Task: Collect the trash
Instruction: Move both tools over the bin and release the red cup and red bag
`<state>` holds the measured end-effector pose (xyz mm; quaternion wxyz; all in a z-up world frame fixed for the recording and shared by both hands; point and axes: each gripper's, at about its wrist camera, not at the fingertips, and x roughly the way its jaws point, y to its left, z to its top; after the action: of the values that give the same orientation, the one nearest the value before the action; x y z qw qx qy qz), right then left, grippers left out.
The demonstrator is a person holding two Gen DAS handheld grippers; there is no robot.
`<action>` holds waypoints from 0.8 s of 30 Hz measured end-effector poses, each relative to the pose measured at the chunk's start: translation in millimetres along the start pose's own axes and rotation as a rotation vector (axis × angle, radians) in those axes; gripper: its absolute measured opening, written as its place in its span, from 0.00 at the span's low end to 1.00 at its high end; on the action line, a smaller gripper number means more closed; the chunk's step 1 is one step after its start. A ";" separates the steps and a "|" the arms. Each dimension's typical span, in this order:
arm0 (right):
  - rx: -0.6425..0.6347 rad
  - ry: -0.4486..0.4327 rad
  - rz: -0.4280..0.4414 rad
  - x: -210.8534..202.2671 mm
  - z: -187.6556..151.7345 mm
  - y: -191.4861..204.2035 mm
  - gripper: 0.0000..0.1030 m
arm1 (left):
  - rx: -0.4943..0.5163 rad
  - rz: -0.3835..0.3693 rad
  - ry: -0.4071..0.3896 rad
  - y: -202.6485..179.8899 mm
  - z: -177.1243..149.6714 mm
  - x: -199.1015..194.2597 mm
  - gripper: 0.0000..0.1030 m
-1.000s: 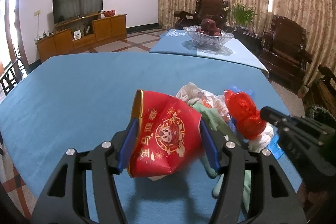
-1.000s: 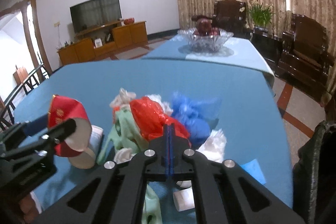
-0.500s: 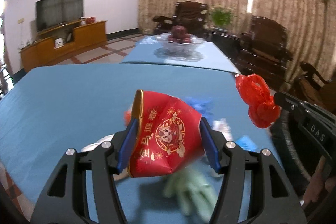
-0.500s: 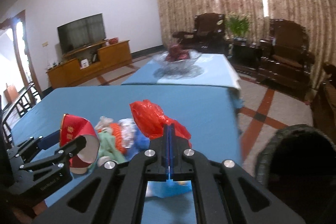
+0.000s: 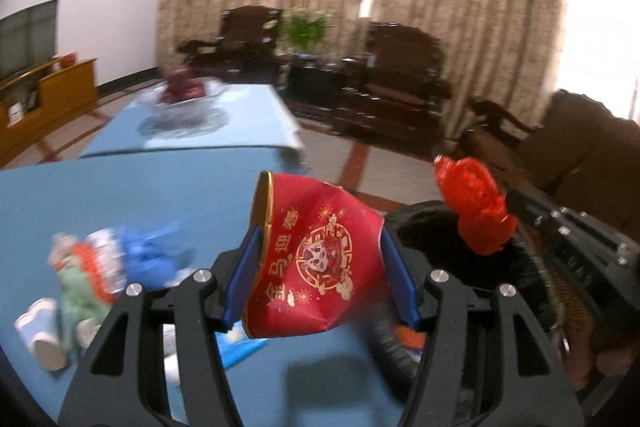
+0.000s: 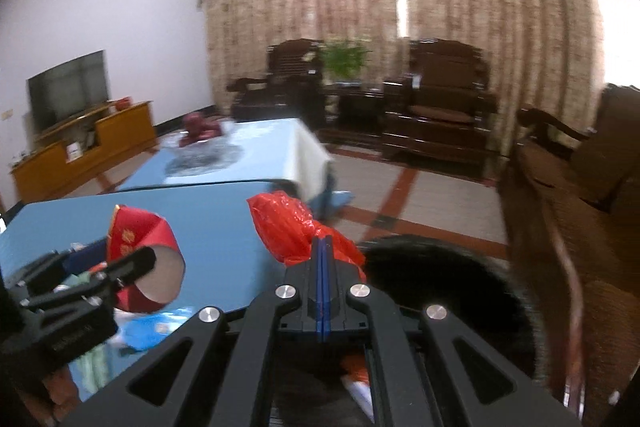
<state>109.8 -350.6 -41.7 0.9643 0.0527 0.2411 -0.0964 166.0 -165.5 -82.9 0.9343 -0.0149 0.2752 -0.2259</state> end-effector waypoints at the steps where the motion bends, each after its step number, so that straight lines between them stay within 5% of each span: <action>1: 0.015 0.002 -0.022 0.9 -1.3 -13.6 0.00 | 0.007 -0.017 0.000 -9.9 2.3 5.1 0.56; 8: 0.082 0.010 -0.116 8.5 -11.2 -74.9 0.00 | 0.056 -0.112 0.017 -73.7 9.1 42.5 0.57; 13: 0.114 0.022 -0.175 11.3 -21.5 -99.6 0.05 | 0.097 -0.190 0.058 -106.3 7.1 65.7 0.70; 16: 0.136 0.021 -0.207 10.0 -26.3 -113.2 0.19 | 0.123 -0.225 0.064 -115.5 3.4 68.4 0.83; 22: 0.158 0.005 -0.224 4.6 -31.0 -118.7 0.52 | 0.144 -0.202 0.041 -102.6 0.7 59.8 0.86; 24: 0.153 0.000 -0.225 2.5 -32.5 -114.0 0.70 | 0.135 -0.175 0.029 -86.8 1.4 52.5 0.86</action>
<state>73.1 -457.5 -77.7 0.9406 0.0988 0.2374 -0.2218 170.0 -266.2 -95.1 0.9058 0.0271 0.2706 -0.3250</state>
